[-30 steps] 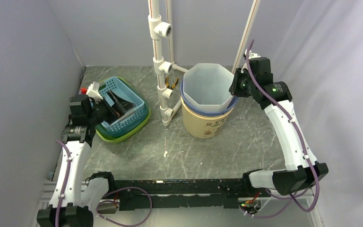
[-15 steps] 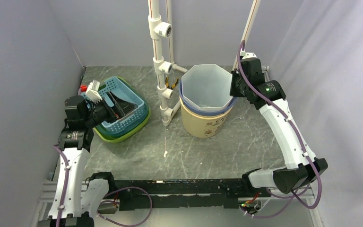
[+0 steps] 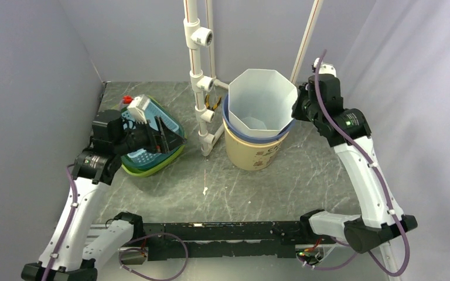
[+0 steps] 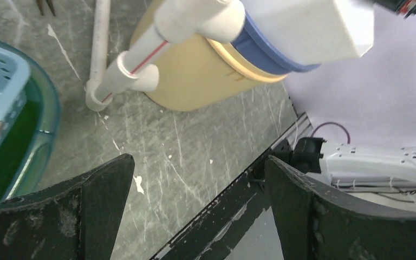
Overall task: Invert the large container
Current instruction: Pick up the container from the container.
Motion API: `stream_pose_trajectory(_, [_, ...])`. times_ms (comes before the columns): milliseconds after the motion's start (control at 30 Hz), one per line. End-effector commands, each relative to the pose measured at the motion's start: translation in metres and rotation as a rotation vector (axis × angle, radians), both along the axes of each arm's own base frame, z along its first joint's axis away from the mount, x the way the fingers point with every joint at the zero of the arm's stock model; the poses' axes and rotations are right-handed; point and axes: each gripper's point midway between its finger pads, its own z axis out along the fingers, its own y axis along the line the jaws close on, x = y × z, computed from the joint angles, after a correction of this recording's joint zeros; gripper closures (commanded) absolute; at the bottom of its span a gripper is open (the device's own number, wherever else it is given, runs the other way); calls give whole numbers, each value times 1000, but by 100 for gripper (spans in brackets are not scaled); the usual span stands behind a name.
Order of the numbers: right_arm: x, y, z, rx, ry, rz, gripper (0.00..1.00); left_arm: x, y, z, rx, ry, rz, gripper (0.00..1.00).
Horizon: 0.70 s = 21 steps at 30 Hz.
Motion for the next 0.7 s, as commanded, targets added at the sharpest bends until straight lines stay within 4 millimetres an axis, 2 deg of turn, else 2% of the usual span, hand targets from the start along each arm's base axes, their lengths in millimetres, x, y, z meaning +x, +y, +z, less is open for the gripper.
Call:
stream_pose_trajectory(0, [-14,5,58,156,-186,-6,100,-4,-15,3,75,-49,-19,4])
stream_pose_trajectory(200, [-36,4,68,216,-272,31,100,1,-32,1,95,-69,-20,4])
stream_pose_trajectory(467, [-67,-21,86,248,-509,-5,100,7,-44,7,85,-85,-61,4])
stream_pose_trajectory(667, [-76,-25,96,283,-604,-1,100,10,-63,12,37,-49,-153,4])
